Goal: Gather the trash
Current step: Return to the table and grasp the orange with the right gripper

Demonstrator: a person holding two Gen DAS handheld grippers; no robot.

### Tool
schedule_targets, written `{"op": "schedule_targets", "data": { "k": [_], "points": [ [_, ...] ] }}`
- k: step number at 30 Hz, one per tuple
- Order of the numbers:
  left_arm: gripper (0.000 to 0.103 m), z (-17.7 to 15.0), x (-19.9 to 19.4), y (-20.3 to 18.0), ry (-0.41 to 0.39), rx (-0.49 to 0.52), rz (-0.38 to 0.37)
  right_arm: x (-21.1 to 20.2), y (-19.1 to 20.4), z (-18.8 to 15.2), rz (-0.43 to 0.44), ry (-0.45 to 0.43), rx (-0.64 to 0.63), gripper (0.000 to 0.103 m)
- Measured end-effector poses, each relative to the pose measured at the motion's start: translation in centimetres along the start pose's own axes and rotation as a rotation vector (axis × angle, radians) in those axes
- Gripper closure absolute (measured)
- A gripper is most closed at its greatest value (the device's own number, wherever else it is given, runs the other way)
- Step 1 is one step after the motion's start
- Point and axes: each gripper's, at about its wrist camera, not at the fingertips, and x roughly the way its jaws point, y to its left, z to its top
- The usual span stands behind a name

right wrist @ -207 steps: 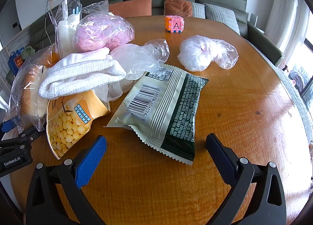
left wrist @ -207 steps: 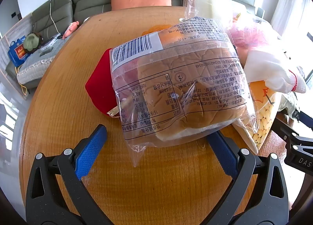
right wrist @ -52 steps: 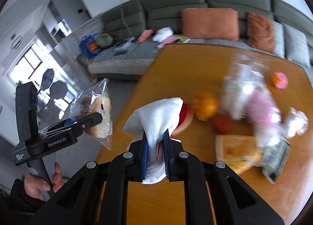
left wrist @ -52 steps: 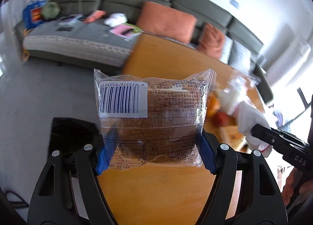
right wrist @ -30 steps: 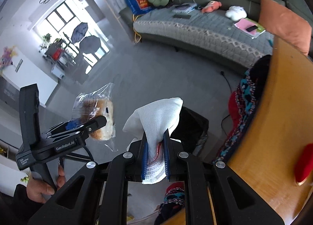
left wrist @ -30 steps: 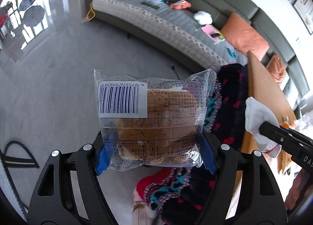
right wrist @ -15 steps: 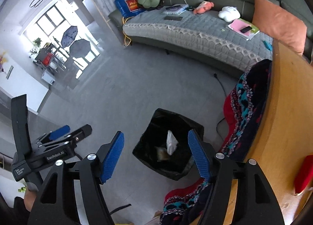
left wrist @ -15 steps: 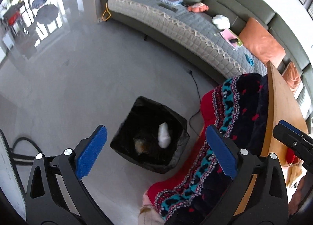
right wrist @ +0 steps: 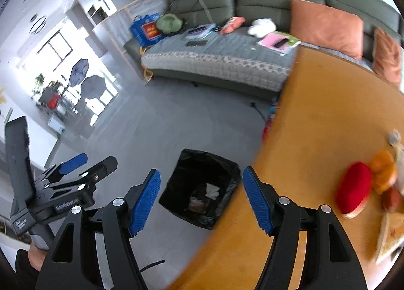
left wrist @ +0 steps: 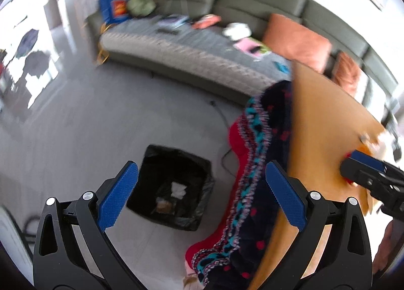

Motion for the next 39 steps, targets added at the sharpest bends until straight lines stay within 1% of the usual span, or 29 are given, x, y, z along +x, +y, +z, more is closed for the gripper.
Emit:
{"op": "schedule_targets", "data": {
  "k": [2,4,6,8,10,12,13,14,16,18,22,25,27,28,29,32,35,36,37,38,39],
  "points": [
    [0.006,-0.2,-0.5,-2.9,-0.009,0.034,-0.042,-1.7,-2.8,-0.6,-0.021,-0.018,0.031,0.034],
    [0.006,-0.4,-0.7,-6.1,-0.002,0.054,-0.085,-2.9,-5.1,-1.1,-0.039,-0.029,0.058,0.034],
    [0.006,-0.7,-0.5,-8.4,0.009,0.048,-0.118,-4.3,-7.8,-1.6,-0.063,-0.041,0.081,0.034],
    [0.006,-1.0,0.1,-10.9,0.048,0.025,-0.121,-5.5,-10.2,-1.7,-0.088,-0.052,0.1,0.034],
    [0.006,-1.1,0.8,-13.2,0.076,0.038,-0.131,-6.4,-13.0,-1.6,-0.114,-0.059,0.121,0.034],
    [0.006,-1.4,1.3,-16.5,0.069,0.13,-0.114,-6.8,-15.5,-1.6,-0.139,-0.055,0.138,0.034],
    [0.006,-1.6,1.5,-18.5,0.061,0.198,-0.096,-6.8,-16.8,-1.5,-0.149,-0.051,0.145,0.034],
    [0.006,-1.8,1.7,-19.8,0.062,0.232,-0.089,-6.7,-17.7,-1.6,-0.155,-0.047,0.149,0.034],
    [0.006,-2.1,2.6,-22.0,0.089,0.273,-0.104,-6.0,-20.0,-1.2,-0.158,-0.018,0.162,0.034],
    [0.006,-2.1,4.1,-23.6,0.122,0.265,-0.122,-4.9,-21.8,-1.1,-0.159,0.013,0.173,0.034],
    [0.006,-2.8,6.3,-26.4,0.182,0.275,-0.156,-2.8,-23.9,-0.7,-0.174,0.073,0.168,0.034],
    [0.006,-3.1,7.3,-27.8,0.204,0.294,-0.148,-0.7,-24.8,-0.4,-0.183,0.118,0.155,0.035],
    [0.006,-3.0,8.0,-28.8,0.215,0.31,-0.151,0.5,-25.2,-0.3,-0.199,0.147,0.142,0.039],
    [0.006,-2.9,8.3,-29.3,0.219,0.318,-0.146,1.1,-25.4,-0.3,-0.203,0.165,0.134,0.044],
    [0.006,-2.8,8.7,-30.0,0.223,0.324,-0.147,1.7,-25.6,-0.3,-0.2,0.181,0.129,0.045],
    [0.006,-2.4,9.7,-31.0,0.235,0.336,-0.135,2.4,-25.7,0.3,-0.186,0.191,0.116,0.045],
    [0.006,-2.2,10.6,-32.0,0.244,0.366,-0.128,3.5,-25.8,0.8,-0.225,0.231,0.073,0.043],
    [0.006,-2.2,10.9,-32.3,0.249,0.378,-0.13,3.8,-25.9,0.9,-0.216,0.243,0.065,0.041],
    [0.006,-2.1,11.3,-32.5,0.257,0.386,-0.134,3.7,-26.1,1.0,-0.21,0.237,0.064,0.044],
    [0.006,-2.1,11.6,-32.7,0.264,0.387,-0.138,3.1,-26.5,1.2,-0.193,0.222,0.082,0.051],
    [0.006,-2.0,11.9,-32.8,0.27,0.385,-0.14,2.6,-26.9,1.2,-0.184,0.21,0.109,0.052]
  ]
}}
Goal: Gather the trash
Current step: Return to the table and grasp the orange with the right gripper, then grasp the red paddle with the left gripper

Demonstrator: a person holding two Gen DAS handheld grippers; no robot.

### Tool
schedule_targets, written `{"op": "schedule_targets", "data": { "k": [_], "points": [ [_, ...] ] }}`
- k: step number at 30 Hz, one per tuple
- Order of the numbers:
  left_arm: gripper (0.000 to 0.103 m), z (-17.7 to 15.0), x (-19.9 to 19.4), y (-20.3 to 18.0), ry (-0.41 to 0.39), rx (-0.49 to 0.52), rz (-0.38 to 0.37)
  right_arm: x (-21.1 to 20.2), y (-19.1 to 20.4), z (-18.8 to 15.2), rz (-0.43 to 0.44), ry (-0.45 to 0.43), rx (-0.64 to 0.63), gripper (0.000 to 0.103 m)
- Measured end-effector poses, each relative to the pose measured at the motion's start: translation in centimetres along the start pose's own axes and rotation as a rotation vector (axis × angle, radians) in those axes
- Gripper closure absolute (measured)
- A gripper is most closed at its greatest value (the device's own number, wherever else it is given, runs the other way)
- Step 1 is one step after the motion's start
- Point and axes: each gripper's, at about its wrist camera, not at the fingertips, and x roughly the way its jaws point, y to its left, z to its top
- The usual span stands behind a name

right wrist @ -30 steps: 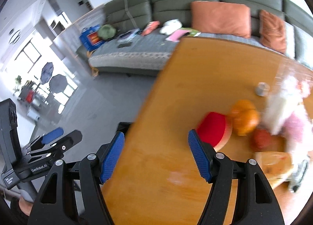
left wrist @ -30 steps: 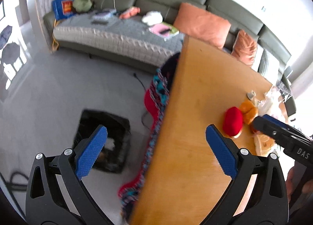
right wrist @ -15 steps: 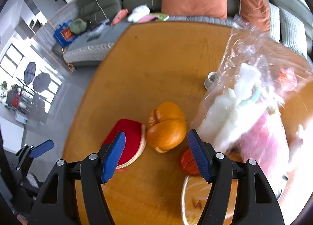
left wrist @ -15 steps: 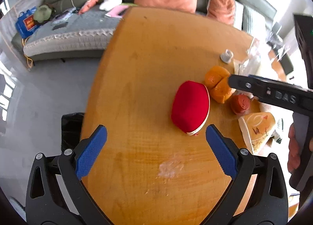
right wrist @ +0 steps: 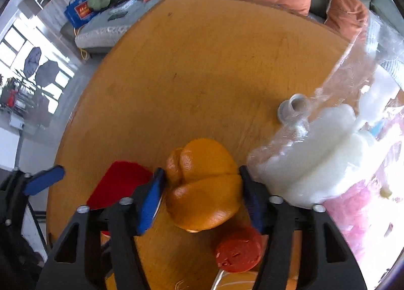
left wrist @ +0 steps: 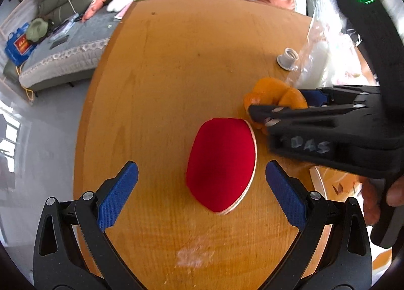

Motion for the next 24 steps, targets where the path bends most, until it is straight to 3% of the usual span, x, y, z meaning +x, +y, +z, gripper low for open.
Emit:
{"op": "schedule_targets", "data": {
  "k": [5,10,11,13,14,18,24],
  "points": [
    [0.006,0.9,1.5,-0.8,0.029,0.007,-0.036,-3.1,-2.3,-1.3,0.064,-0.078,0.077,0.054],
    [0.007,1.1,2.5,-2.4,0.018,0.035,-0.041,-5.7,-2.7,-2.8,0.058,-0.129,0.092,0.054],
    [0.01,0.9,2.9,-2.5,0.029,0.029,-0.053,-6.2,-2.7,-3.2,0.053,-0.137,0.091,0.054],
    [0.035,0.7,3.7,-2.1,0.056,0.016,-0.046,-6.9,-2.8,-3.6,0.049,-0.149,0.094,0.054],
    [0.04,0.5,3.6,-2.1,0.039,0.018,-0.019,-7.1,-2.6,-3.6,0.049,-0.151,0.098,0.054],
    [0.04,0.0,3.0,-1.2,0.027,-0.019,-0.084,-8.5,-2.2,-4.4,0.042,-0.175,0.11,0.054],
    [0.04,-2.0,-1.4,0.7,-0.073,-0.04,-0.141,-10.4,-0.4,-5.8,0.05,-0.203,0.106,0.054]
  ]
}}
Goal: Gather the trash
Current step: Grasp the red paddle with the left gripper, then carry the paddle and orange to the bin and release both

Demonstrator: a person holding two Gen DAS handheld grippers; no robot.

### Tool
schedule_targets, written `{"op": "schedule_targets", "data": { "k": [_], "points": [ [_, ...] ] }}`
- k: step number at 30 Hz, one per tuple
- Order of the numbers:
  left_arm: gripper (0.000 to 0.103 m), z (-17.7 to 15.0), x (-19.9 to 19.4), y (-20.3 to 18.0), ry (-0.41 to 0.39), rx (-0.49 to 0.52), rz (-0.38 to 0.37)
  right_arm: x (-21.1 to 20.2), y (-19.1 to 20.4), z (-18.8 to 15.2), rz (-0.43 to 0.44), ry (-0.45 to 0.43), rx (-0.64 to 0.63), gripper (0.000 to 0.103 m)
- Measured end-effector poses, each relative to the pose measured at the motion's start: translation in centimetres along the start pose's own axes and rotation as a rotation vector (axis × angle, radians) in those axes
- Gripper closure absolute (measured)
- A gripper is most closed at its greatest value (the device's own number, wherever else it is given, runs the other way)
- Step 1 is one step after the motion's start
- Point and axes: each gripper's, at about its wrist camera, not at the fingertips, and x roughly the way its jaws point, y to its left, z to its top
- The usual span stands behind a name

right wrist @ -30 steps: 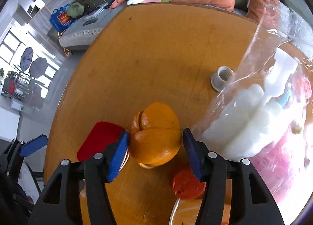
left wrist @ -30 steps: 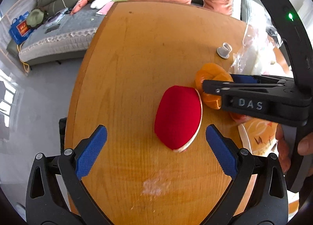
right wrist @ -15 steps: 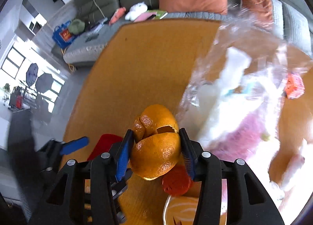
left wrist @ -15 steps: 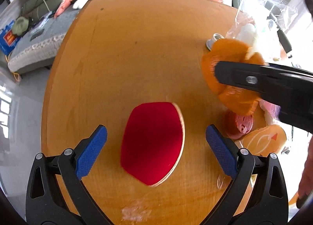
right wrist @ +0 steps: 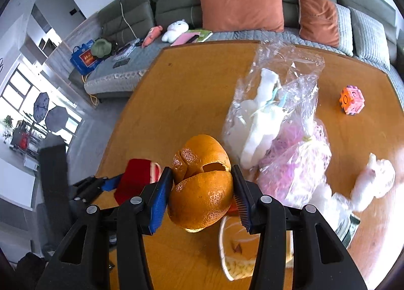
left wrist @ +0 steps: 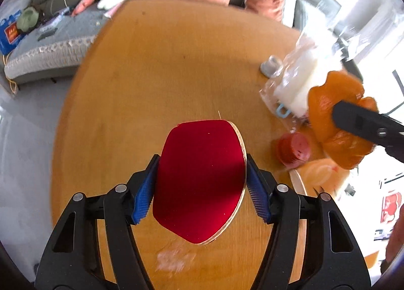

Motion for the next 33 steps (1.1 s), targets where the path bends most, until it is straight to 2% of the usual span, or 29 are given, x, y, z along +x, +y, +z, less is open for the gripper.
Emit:
{"op": "schedule_targets", "data": {
  "k": [6,12,18,26,33],
  "points": [
    [0.04,-1.6,-5.0,3.9,-0.076,-0.051,0.009,0.4,4.8,-0.2,0.03,0.006,-0.042,0.054],
    [0.04,-3.3,-9.2,11.2,-0.128,-0.138,0.071,2.3,11.6,-0.8,0.085,0.036,-0.118,0.054],
    [0.039,-6.8,-12.3,19.1,-0.149,-0.258,0.152,4.7,19.8,-1.4,0.152,0.082,-0.218,0.054],
    [0.039,-11.1,-14.1,28.1,-0.138,-0.396,0.234,9.3,29.8,-2.3,0.199,0.164,-0.347,0.054],
    [0.039,-13.1,-13.5,34.1,-0.086,-0.455,0.264,13.5,35.6,-3.6,0.192,0.241,-0.407,0.054]
  ]
}}
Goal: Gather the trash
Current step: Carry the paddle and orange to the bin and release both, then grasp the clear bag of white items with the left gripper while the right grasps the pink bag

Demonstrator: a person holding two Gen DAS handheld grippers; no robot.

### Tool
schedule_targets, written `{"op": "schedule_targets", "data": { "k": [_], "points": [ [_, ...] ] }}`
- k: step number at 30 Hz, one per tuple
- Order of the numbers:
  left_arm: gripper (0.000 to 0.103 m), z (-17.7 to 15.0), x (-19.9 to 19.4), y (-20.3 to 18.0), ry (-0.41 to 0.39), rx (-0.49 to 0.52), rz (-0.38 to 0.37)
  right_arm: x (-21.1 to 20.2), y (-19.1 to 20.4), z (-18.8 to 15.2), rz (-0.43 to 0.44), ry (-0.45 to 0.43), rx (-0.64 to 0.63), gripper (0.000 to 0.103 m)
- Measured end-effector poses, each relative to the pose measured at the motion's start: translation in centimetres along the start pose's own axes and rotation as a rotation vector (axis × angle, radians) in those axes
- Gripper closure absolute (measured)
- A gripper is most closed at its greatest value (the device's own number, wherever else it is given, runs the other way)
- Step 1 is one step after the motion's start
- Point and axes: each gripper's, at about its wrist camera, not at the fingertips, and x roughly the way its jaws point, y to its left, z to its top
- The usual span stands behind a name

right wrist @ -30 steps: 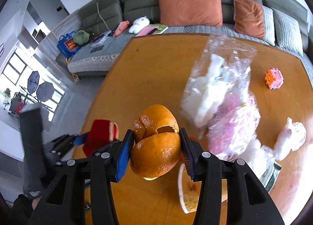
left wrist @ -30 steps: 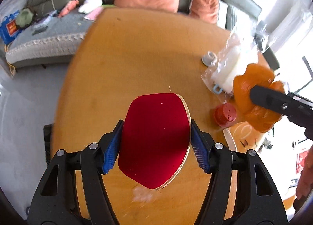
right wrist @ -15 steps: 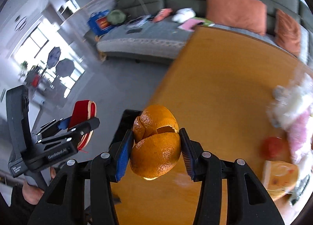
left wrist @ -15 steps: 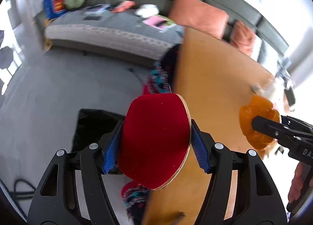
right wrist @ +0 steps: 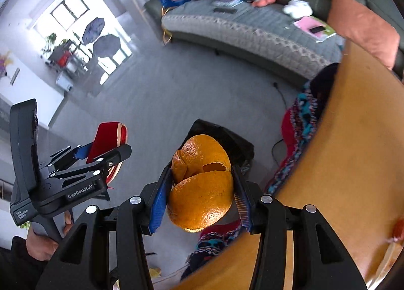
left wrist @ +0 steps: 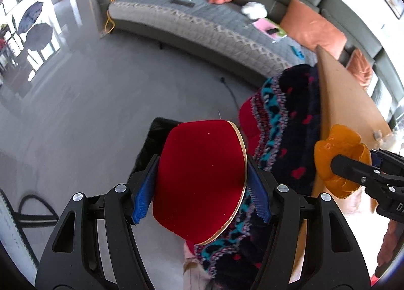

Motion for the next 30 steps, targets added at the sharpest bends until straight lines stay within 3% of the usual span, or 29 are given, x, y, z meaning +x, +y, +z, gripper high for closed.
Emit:
{"op": "schedule_targets", "data": {
  "k": [3,6,10,16,19,23,26,30],
  "points": [
    [0.038,0.4,0.7,1.4,0.015,-0.003,0.011,2.0,1.3,0.8,0.001,0.031,-0.004,0.051],
    [0.006,0.9,1.7,2.5,0.051,0.002,0.033,3.6,1.9,2.0,0.03,0.058,0.028,0.037],
    [0.006,1.7,2.6,4.0,0.07,-0.022,0.056,3.9,2.0,3.7,0.025,0.045,0.049,0.034],
    [0.006,2.0,2.8,5.1,0.069,-0.044,0.061,2.8,1.8,4.1,0.014,-0.025,0.051,0.017],
    [0.006,2.3,2.8,5.1,0.067,-0.056,0.05,1.7,1.6,3.8,0.037,-0.063,0.059,0.014],
    [0.006,2.2,1.8,4.1,0.05,-0.048,0.039,0.3,0.5,3.6,0.004,-0.065,0.118,0.009],
    [0.006,2.2,0.8,2.7,0.033,-0.03,0.022,-2.0,-0.9,2.2,-0.015,-0.16,0.154,0.009],
    [0.006,2.0,-0.7,-0.9,0.007,0.028,0.003,-4.1,-3.0,0.7,-0.002,-0.148,0.181,0.009]
  ]
}}
